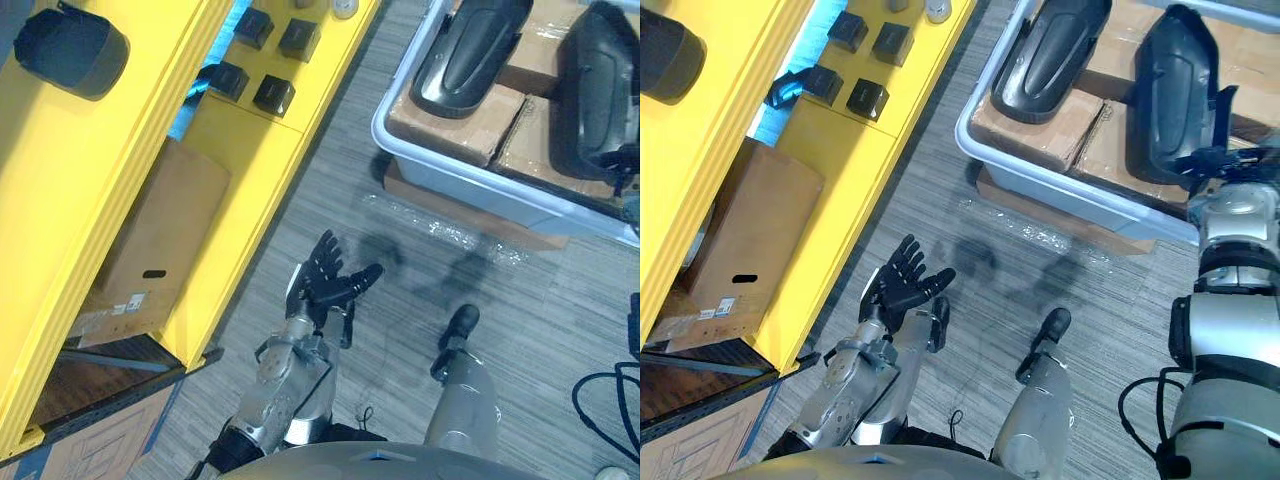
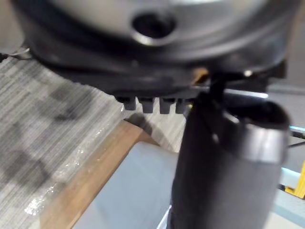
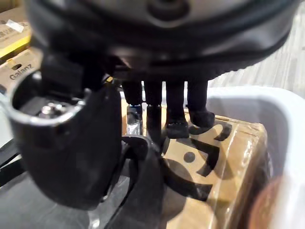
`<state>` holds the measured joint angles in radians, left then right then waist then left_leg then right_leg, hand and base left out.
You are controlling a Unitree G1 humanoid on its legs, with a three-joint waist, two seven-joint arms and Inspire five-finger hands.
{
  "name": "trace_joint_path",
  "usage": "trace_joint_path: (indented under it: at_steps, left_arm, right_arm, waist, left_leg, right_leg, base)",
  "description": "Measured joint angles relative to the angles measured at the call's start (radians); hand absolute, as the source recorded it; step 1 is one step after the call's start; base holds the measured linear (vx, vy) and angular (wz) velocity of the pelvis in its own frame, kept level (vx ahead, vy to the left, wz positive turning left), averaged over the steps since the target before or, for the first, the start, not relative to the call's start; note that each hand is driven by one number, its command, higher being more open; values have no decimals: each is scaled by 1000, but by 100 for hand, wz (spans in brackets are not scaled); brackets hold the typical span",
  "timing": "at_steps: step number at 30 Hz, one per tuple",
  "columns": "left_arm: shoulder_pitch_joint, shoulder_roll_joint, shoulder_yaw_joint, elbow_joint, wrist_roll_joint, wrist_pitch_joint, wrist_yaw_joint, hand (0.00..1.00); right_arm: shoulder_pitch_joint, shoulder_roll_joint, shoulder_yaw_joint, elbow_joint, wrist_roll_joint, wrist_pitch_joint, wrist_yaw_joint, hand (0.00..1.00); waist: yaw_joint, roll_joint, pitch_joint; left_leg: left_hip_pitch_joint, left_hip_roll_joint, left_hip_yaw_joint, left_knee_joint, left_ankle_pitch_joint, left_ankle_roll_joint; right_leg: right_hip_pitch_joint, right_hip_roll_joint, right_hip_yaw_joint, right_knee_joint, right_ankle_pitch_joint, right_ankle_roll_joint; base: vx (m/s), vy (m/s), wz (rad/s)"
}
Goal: Walk over and take three plastic housings, then place them on the shelf
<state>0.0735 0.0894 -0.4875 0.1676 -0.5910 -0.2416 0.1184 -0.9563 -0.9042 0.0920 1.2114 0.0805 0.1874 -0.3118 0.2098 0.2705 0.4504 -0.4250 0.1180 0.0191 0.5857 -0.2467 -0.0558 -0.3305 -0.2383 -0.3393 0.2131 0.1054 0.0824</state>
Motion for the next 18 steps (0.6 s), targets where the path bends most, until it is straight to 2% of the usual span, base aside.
trace_joint_path:
  at_steps: [4, 6, 9, 10, 12, 15, 17, 18]
  left_arm:
    - [55, 11, 65, -113, 3, 0, -20, 100]
    - [72, 14, 106, -160, 3, 0, -21, 100]
    - [95, 30, 157, -242, 5, 3, -24, 100]
    - [96, 33, 161, -251, 4, 5, -25, 100]
    - [114, 36, 183, -308, 4, 27, -40, 100]
    - [128, 53, 188, -354, -3, 59, -78, 100]
    - [122, 70, 189, -356, -27, 96, -94, 100]
    - [116, 84, 189, -355, -77, 142, -117, 100]
  right_arm:
    - [86, 64, -1, -123, -45, -31, -42, 0]
    - [124, 114, -2, -204, -79, -45, -63, 0]
    - [195, 177, -5, -367, -146, -71, -102, 0]
    - [206, 185, -5, -386, -156, -75, -112, 0]
    - [261, 241, -21, -469, -233, -77, -151, 0]
    - [289, 285, -24, -491, -291, -78, -195, 0]
    - [318, 319, -26, -509, -309, -77, -214, 0]
    - [339, 367, -28, -531, -314, -68, -256, 0]
  waist:
    - [-33, -18, 13]
    - [-49, -40, 28]
    - [-73, -85, 59]
    - [-74, -91, 63]
    - [-76, -113, 75]
    - [-75, -132, 74]
    - [-74, -148, 73]
    - [-77, -167, 70]
  left_leg:
    - [55, 7, 0, -43, 9, -7]
    - [86, 14, 2, -66, 14, -13]
    - [145, 15, 0, -126, 39, -25]
    - [159, 15, -1, -137, 43, -26]
    - [227, 16, -4, -194, 65, -33]
    - [245, 17, -5, -220, 80, -39]
    - [273, 18, -4, -239, 88, -41]
    - [306, 20, 0, -259, 92, -42]
  right_leg:
    - [50, 7, -10, -26, 4, 5]
    - [71, 14, -14, -28, 1, 2]
    - [113, 22, -26, -41, -4, -4]
    - [123, 22, -30, -42, -5, -5]
    - [172, 25, -42, -42, -15, -9]
    - [183, 29, -45, -42, -19, -12]
    - [203, 32, -44, -45, -20, -13]
    - [232, 36, -44, -58, -21, -14]
  base:
    - [36, 2, 3]
    - [46, -29, -4]
    - [50, -44, 5]
    - [53, -62, 11]
    - [42, -59, 10]
    - [-1, -40, 8]
    - [-7, -10, 2]
    - [-12, -18, -3]
